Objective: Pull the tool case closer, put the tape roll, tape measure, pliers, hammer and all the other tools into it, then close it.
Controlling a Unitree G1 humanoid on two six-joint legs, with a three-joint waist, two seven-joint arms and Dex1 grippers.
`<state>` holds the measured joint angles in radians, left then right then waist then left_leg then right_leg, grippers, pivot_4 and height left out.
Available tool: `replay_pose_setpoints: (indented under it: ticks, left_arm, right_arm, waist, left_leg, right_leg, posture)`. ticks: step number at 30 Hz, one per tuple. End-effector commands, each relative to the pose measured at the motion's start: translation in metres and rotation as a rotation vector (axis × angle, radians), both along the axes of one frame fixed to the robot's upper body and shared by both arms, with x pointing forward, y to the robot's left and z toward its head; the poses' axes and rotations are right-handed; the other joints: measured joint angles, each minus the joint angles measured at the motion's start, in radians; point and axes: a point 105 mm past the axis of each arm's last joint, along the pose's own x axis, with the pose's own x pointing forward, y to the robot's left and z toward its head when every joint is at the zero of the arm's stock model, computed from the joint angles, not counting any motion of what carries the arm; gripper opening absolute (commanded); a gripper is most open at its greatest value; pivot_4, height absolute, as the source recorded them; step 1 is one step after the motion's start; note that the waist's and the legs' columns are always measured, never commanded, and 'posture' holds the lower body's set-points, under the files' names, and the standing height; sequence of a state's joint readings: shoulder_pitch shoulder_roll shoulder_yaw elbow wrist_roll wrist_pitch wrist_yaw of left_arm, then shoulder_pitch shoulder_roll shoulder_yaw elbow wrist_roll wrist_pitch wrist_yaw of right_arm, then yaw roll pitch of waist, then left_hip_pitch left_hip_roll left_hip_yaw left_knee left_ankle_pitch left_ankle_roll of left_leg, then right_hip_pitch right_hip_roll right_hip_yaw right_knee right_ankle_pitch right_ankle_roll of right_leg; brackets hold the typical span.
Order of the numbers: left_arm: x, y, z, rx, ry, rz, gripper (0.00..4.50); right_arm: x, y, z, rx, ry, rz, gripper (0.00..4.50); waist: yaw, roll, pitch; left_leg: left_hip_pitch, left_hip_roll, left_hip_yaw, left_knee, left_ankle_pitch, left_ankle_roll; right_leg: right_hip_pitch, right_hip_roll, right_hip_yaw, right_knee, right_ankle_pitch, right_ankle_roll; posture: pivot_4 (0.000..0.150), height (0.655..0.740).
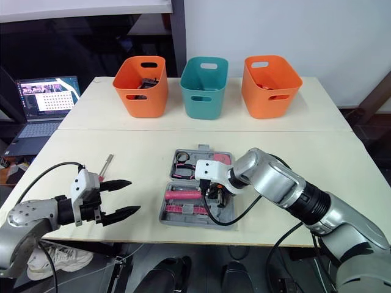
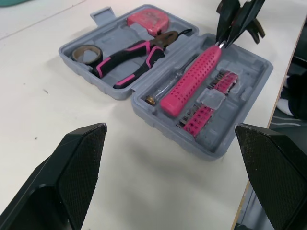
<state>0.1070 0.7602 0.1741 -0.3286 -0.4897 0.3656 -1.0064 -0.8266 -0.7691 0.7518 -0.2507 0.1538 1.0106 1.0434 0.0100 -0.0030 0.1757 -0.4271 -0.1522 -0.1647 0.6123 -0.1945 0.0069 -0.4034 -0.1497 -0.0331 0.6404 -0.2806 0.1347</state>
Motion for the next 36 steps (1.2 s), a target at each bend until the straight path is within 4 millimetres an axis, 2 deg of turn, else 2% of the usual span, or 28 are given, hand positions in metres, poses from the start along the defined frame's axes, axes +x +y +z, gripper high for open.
replay_pose_setpoints:
  ticks: [1, 13, 23, 27, 30, 34, 36]
  left_arm:
    - [-0.001, -0.001, 0.011, -0.007, -0.047, -0.005, 4.50]
    - [0.001, -0.003, 0.011, -0.008, -0.048, -0.003, 4.50]
    - [0.002, -0.005, 0.010, -0.005, -0.046, -0.011, 4.50]
    - [0.003, -0.006, 0.010, -0.006, -0.045, -0.016, 4.50]
    - [0.003, -0.007, 0.010, -0.006, -0.044, -0.022, 4.50]
    - [0.003, -0.008, 0.011, -0.008, -0.044, -0.033, 4.50]
    - [0.003, -0.010, 0.012, -0.012, -0.045, -0.043, 4.50]
  right_arm:
    - [0.003, 0.005, 0.008, -0.003, -0.037, 0.031, 0.03]
    - [0.006, 0.017, 0.000, 0.005, -0.035, 0.030, 0.03]
    - [0.007, 0.020, -0.005, 0.020, -0.008, -0.003, 0.03]
    - [0.010, 0.018, -0.003, 0.018, -0.024, -0.001, 1.83]
    - [0.013, 0.017, 0.006, 0.032, -0.053, 0.001, 3.26]
    - [0.011, 0.015, 0.029, 0.129, -0.099, 0.024, 3.26]
    - [0.014, 0.015, 0.040, 0.220, -0.209, 0.046, 3.26]
  waist:
    - [0.000, 0.000, 0.000]
    - [-0.001, 0.000, 0.000]
    - [-0.009, 0.000, 0.000]
    - [-0.012, 0.000, 0.000]
    - [-0.017, 0.000, 0.000]
    - [-0.020, 0.000, 0.000]
    - [-0.019, -0.002, -0.001]
  left_leg:
    - [0.000, 0.000, 0.000, 0.000, 0.000, 0.000]
    - [0.000, 0.000, 0.001, 0.001, 0.000, -0.001]
    - [0.001, 0.001, 0.001, 0.000, 0.001, -0.001]
    - [0.001, 0.001, 0.001, 0.000, 0.001, -0.002]
    - [0.001, 0.001, 0.001, 0.001, 0.001, -0.002]
    - [0.001, 0.001, 0.001, 0.001, 0.001, -0.002]
    - [0.000, 0.001, 0.001, 0.000, 0.001, -0.002]
  right_leg:
    - [0.000, 0.000, 0.000, 0.001, 0.000, 0.000]
    - [-0.003, 0.000, 0.002, 0.006, 0.000, 0.000]
    - [-0.003, 0.000, 0.002, 0.007, 0.000, -0.001]
    - [-0.003, 0.000, 0.002, 0.007, 0.000, -0.001]
    - [-0.003, 0.000, 0.002, 0.007, 0.000, -0.001]
    - [-0.003, 0.000, 0.002, 0.007, 0.000, -0.001]
    - [-0.003, 0.000, 0.002, 0.007, 0.000, -0.001]
  posture:
    - [0.150, 0.7400]
    - [0.150, 0.7400]
    - [0.150, 0.7400]
    - [0.150, 0.7400]
    - [0.150, 0.7400]
    - [0.150, 0.7400]
    - [0.150, 0.7400]
